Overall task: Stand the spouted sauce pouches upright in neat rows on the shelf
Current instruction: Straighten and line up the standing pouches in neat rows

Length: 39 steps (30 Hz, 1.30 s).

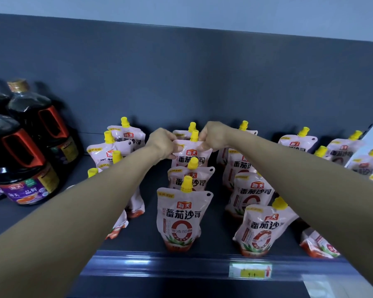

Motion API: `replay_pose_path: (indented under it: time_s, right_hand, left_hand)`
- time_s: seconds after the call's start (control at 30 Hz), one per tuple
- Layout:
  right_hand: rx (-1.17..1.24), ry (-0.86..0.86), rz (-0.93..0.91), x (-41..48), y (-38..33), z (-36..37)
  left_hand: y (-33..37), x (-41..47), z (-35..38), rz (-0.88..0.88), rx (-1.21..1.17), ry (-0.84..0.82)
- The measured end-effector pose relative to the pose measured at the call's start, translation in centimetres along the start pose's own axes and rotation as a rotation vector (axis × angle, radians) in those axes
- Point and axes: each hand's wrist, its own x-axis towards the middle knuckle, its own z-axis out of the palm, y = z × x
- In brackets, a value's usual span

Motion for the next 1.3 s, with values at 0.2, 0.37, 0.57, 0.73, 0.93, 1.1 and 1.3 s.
replay_pose_path:
  time_s: [0.2, 0.37, 0.57, 0.73, 0.93, 1.1, 1.3]
  right_hand:
    - [0.259, -0.073, 0.019, 0.3, 0.8, -0.6]
    - [0.600, 0.092, 0.068, 0.5, 2.0, -3.2]
    - [0.244, 0.168, 0.052, 2.6, 1.5, -2.6]
    - [-0.011, 0.033, -0.013, 4.3, 0.9, -1.4]
    - [-0.130, 0.017, 0.020, 5.6, -0.2, -0.4]
    - [-0.160, -0.007, 0.011, 5.8, -0.2, -0.5]
    - [-0.032, 0.013, 0.017, 5.2, 0.7, -1.4]
  left_hand:
    - [0.6, -0.1, -0.2, -0.040, 0.125, -0.098]
    - [0.5, -0.1, -1.0, -0.046, 0.197, -0.143]
    - [1.7, -0.7, -0.6, -0.006, 0.265, -0.225]
    - [2.1, -0.8, -0.8, 0.005, 0.353, -0.191]
    - [2.2, -0.6, -1.8, -0.006, 0.340, -0.118]
    - [1.7, -0.6, -1.7, 0.007, 0.276, -0.166]
    - [1.1, 0.1, -1.6, -0.036, 0.091, -0.152]
